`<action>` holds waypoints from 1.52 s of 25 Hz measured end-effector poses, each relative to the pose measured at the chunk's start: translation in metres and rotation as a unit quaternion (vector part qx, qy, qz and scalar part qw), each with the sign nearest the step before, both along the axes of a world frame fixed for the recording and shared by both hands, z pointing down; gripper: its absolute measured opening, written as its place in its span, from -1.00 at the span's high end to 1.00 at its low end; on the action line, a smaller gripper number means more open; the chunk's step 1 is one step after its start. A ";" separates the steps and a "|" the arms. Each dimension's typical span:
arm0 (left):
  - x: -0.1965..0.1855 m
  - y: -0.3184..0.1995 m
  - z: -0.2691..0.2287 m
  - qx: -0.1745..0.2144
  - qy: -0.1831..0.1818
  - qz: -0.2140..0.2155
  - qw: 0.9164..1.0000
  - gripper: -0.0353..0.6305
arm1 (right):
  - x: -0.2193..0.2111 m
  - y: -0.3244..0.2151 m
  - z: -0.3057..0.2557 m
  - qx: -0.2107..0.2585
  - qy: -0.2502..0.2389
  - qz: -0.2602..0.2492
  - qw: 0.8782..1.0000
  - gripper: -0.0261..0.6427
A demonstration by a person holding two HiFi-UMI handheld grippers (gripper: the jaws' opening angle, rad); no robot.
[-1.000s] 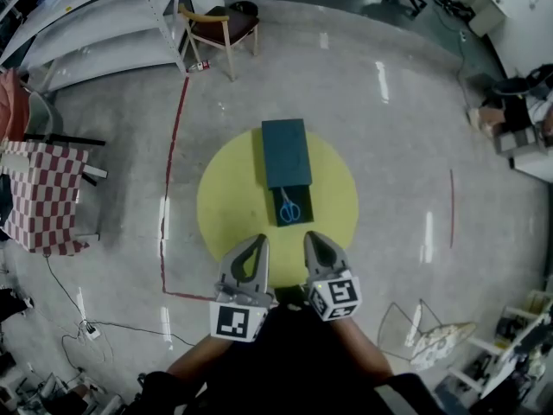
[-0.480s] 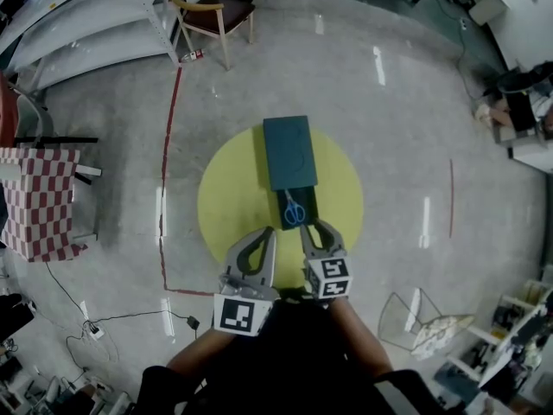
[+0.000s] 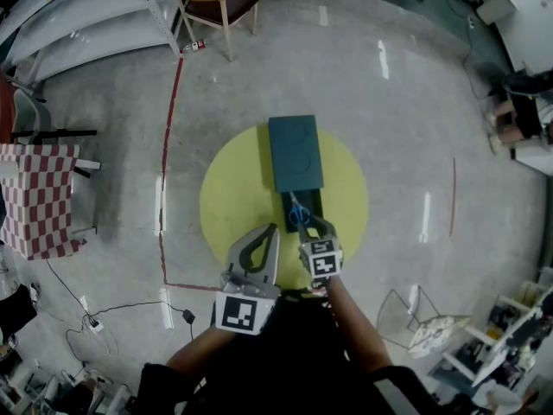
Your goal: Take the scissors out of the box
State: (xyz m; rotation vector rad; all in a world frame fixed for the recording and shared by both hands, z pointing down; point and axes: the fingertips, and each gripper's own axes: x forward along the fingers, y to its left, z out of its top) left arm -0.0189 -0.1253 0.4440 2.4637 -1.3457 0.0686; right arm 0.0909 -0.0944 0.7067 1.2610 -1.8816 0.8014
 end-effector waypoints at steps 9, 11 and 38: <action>-0.010 -0.015 0.005 -0.004 0.003 -0.009 1.000 0.89 | 0.001 0.007 0.050 -0.097 0.037 -0.024 0.994 0.64; -0.011 -0.017 0.006 -0.006 0.003 -0.012 1.000 0.89 | 0.001 0.009 0.059 -0.114 0.041 -0.035 0.992 0.62; -0.024 -0.042 0.019 -0.034 0.010 -0.028 0.999 0.89 | 0.022 0.017 0.109 -0.284 0.157 -0.079 0.943 0.59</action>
